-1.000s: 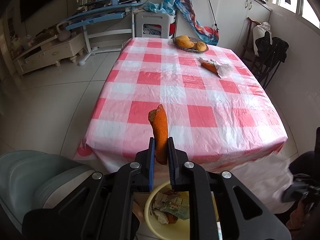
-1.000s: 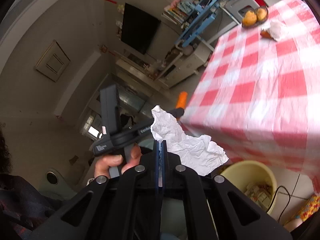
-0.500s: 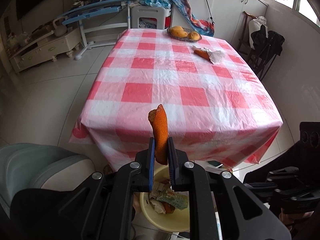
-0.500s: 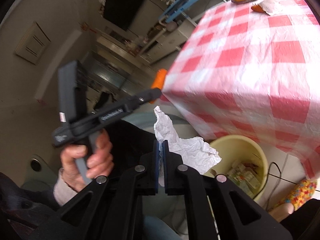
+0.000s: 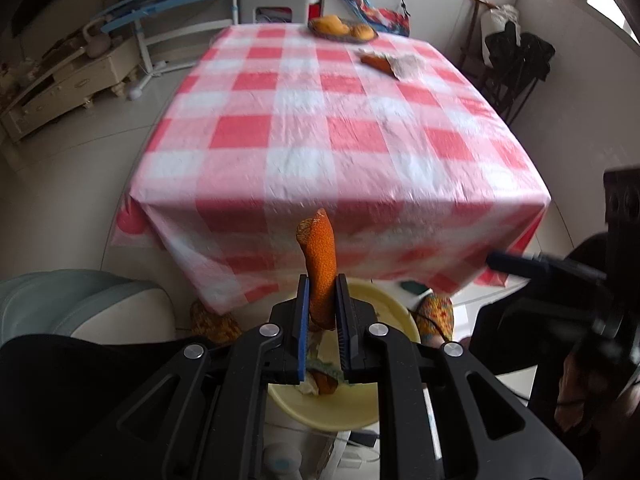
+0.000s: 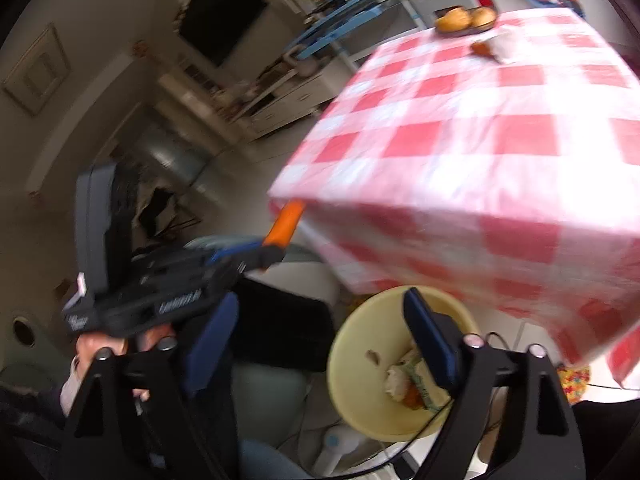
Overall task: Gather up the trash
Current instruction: 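Carry the peel strip and tissue over the yellow bucket and open both tools, then bring both open tools back toward the white glove and orange peel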
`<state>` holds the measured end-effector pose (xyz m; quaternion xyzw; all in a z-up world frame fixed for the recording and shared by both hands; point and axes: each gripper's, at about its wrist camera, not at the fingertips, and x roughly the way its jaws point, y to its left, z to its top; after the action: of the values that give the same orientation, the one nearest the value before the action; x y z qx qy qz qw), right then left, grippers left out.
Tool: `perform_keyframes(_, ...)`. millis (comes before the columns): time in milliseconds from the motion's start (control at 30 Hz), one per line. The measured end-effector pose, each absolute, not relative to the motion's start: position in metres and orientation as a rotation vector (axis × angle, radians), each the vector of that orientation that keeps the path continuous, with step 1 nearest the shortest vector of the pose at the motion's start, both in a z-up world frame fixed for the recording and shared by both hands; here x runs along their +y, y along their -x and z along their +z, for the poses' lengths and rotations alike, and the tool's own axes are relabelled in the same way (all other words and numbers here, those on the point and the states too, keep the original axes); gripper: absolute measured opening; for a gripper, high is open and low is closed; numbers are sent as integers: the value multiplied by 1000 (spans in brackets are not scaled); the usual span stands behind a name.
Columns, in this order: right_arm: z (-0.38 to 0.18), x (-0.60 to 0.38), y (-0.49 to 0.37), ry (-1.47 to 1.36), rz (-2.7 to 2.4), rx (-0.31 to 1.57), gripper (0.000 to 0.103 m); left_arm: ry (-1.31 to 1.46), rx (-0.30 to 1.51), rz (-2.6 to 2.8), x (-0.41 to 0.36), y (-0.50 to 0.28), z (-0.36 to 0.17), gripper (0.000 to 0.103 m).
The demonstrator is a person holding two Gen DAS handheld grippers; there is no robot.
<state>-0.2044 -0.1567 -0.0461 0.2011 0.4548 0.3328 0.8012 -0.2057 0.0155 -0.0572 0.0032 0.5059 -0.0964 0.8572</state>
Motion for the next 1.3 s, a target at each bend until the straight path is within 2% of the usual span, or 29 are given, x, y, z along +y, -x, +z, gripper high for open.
perform_keyframes(100, -45, -165, 202, -448, 649, 963, 89, -15, 1089, -221, 12, 207, -62, 15)
perform_keyframes(167, -44, -168, 203, -449, 621, 954, 90, -6, 1097, -232, 13, 207, -62, 22)
perform_keyframes(233, -42, -169, 204, -445, 605, 940, 90, 7, 1093, -232, 15, 207, -61, 34)
perform_keyframes(267, -42, -168, 203, -444, 600, 936, 91, 25, 1092, -235, 18, 207, -60, 35)
perform_keyframes(567, -39, -172, 200, -424, 564, 915, 93, 102, 1081, -221, 30, 202, -59, 38)
perform_keyframes(833, -9, -161, 176, -196, 527, 854, 94, 71, 962, -183, 23, 168, -22, 46)
perform_keyframes(1033, -3, -171, 125, -65, 467, 843, 94, 45, 902, -196, -4, 103, 4, 48)
perform_keyframes(1300, -20, -185, 25, 94, 381, 863, 94, 34, 899, -205, -44, -12, 3, 48)
